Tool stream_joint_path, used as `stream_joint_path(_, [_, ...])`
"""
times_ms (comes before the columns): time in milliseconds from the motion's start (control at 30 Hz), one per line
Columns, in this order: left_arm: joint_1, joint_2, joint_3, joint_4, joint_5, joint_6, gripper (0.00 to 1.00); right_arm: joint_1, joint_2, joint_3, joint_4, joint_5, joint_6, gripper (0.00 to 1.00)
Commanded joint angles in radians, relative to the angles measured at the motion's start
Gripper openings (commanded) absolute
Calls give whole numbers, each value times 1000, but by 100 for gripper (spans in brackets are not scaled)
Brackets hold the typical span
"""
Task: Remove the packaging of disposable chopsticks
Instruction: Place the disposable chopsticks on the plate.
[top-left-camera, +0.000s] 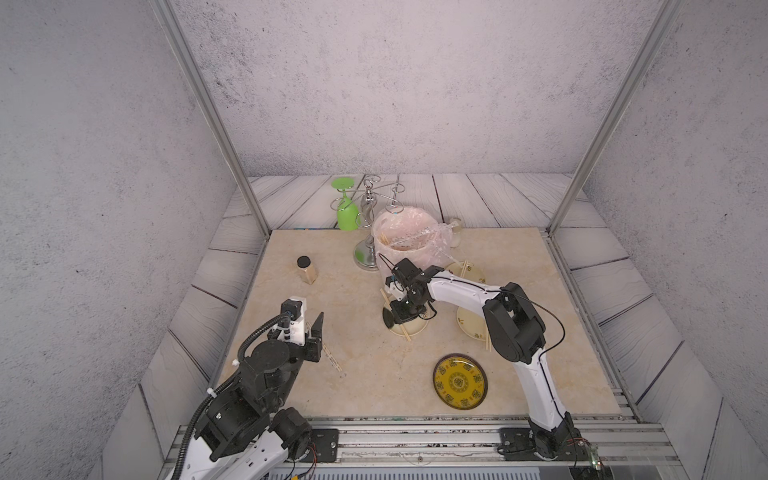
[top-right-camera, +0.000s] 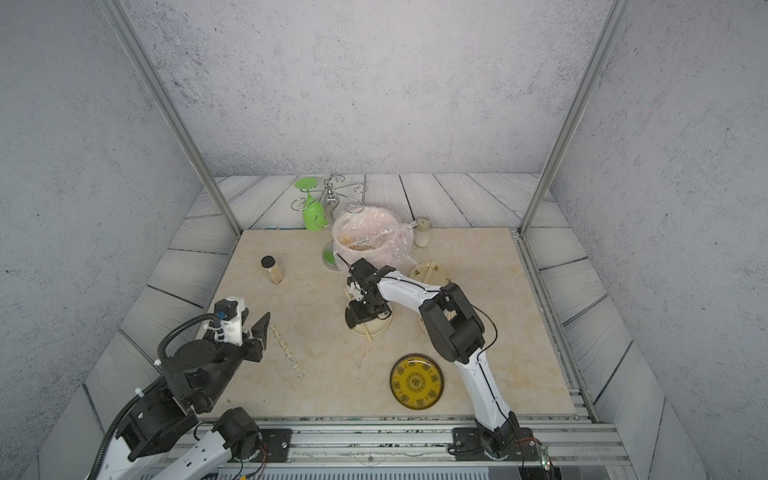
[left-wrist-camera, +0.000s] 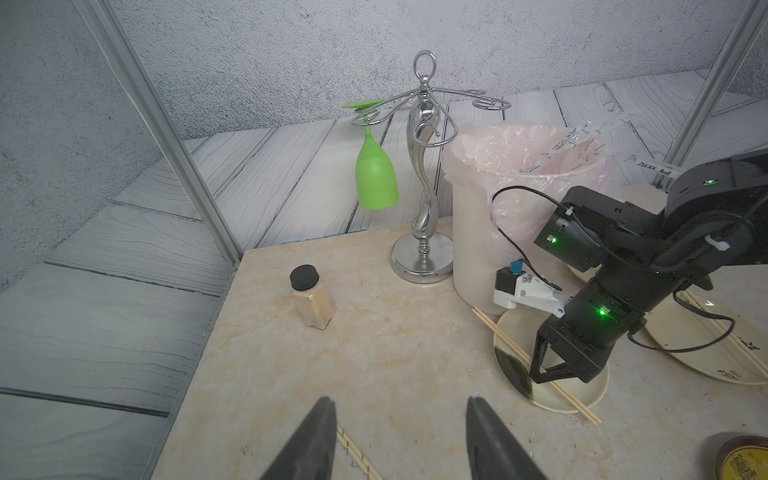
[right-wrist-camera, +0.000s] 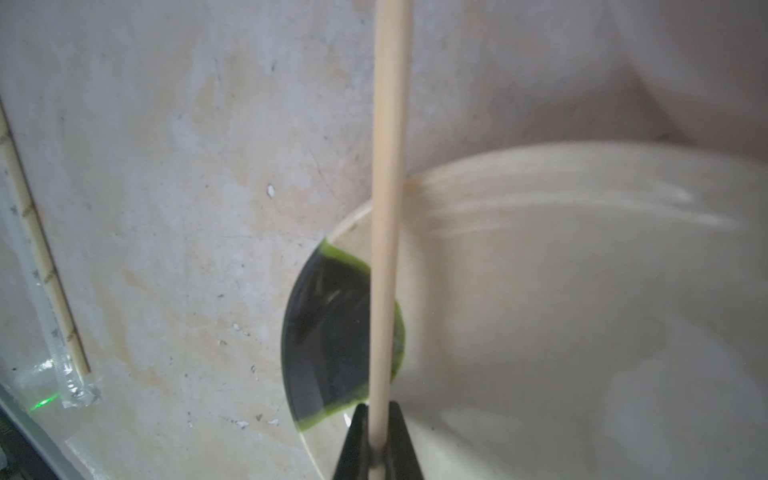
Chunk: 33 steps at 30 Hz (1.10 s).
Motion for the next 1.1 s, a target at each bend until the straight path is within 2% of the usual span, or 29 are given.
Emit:
stream_joint_path(0, [5, -9, 24, 2, 1, -7, 53, -5, 48, 20, -31, 29, -10, 7])
stream_joint_path(167, [5, -5, 26, 0, 5, -8, 53, -5, 30, 26, -66, 12, -9, 1])
stream_joint_path(1067, [8, -8, 24, 7, 10, -9, 53, -8, 47, 64, -100, 46, -11, 16])
